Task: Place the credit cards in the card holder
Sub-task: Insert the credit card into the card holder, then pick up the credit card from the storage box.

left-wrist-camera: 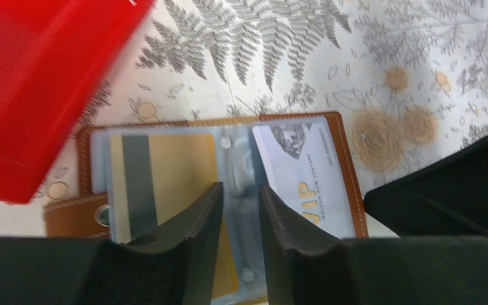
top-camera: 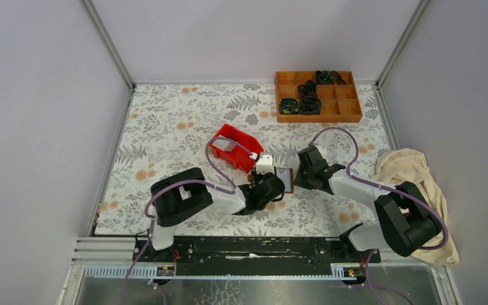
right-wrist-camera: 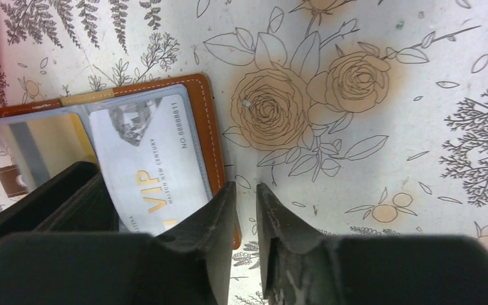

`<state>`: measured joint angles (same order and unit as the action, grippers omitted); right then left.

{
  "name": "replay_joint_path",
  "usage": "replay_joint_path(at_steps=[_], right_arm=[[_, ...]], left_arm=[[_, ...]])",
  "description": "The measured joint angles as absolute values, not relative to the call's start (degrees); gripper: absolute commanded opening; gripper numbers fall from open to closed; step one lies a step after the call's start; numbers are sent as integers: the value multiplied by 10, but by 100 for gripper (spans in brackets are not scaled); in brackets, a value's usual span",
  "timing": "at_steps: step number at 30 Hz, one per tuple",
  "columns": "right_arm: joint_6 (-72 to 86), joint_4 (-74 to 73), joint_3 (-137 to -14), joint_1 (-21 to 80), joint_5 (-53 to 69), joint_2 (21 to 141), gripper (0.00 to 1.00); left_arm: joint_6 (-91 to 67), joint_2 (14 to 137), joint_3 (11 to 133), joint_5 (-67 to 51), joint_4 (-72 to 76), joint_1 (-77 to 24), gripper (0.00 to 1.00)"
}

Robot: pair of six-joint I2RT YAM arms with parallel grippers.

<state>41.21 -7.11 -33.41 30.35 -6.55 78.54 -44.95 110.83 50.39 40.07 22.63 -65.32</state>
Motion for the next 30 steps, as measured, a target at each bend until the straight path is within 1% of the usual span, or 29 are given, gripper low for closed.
replay_joint_path(at_steps=[3,7,8,10,12,13,14,15,21,25,30], right_arm=[[407,-83,-339,304,-75,784,41],[397,-98,-340,304,-86,775,60],[393,-103,-341,304,-88,772,64],[387,-112,-341,304,-91,766,66],[375,-114,-343,308,-87,755,66],[368,-115,-346,310,-84,750,66],[357,-115,-350,312,-83,742,66],[347,-115,-355,312,-83,735,66],[273,-106,-409,313,-92,684,61],[242,-96,-460,313,-93,694,59],[234,-67,-495,314,-65,736,59]], left_arm=[[-441,1101,508,411,208,-654,48],[-431,1092,508,418,189,-655,56],[-429,1089,508,419,183,-655,60],[-426,1082,508,419,170,-656,66],[-425,1068,508,409,163,-659,73],[-424,1056,507,405,156,-663,81],[-422,1048,506,401,153,-664,93],[-418,1033,504,397,146,-666,99],[-414,916,492,389,104,-665,100],[-422,835,463,381,99,-649,100],[-467,749,382,344,105,-586,100]])
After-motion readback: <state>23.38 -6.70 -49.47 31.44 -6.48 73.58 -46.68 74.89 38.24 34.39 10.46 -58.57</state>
